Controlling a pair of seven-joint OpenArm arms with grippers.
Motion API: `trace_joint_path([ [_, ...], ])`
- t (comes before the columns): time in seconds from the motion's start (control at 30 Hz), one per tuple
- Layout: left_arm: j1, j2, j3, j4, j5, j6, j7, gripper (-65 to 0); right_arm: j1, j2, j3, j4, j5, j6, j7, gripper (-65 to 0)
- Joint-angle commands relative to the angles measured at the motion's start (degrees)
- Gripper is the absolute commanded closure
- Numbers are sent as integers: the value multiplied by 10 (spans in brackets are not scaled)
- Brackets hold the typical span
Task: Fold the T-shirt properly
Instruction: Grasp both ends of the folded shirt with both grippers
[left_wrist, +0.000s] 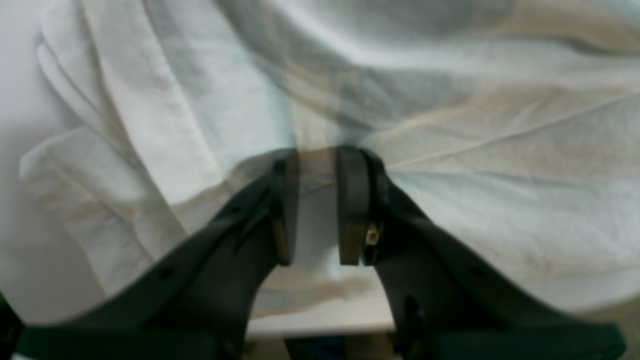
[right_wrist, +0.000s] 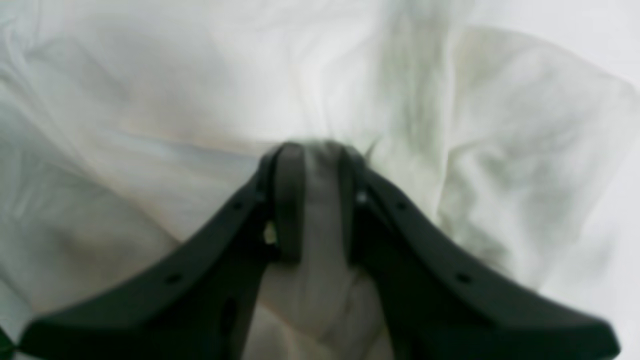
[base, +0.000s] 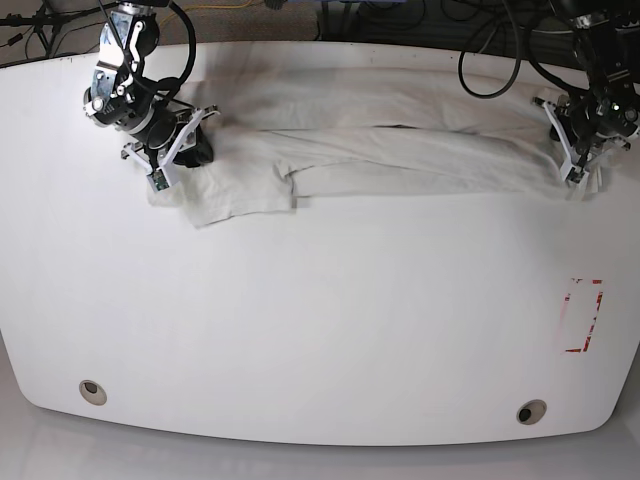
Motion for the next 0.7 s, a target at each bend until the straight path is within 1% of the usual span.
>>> trace_joint_path([
  [0.0, -20, -2, 8, -9, 7, 1, 0, -114, 22, 21, 3, -33, -31, -11, -21, -117],
  [0.2, -68, 20, 23, -45, 9, 1, 1, -114, 75, 50, 3, -101, -31, -11, -2, -117],
  [0.3, -90, 28, 23, -63, 29, 1, 2, -114, 106, 64, 3, -142, -31, -11, 12, -117],
  [0.5, -126, 56, 23, -84, 74, 1, 2, -114, 165, 98, 3, -219, -32, -11, 17, -117],
  [0.57, -129, 62, 23, -83, 83, 1, 3, -115, 174, 104, 3, -223, -32, -11, 22, -117],
  [0.67, -128, 69, 23, -82, 86, 1, 3, -115, 178, 105, 3, -218, -31, -10, 22, -117],
])
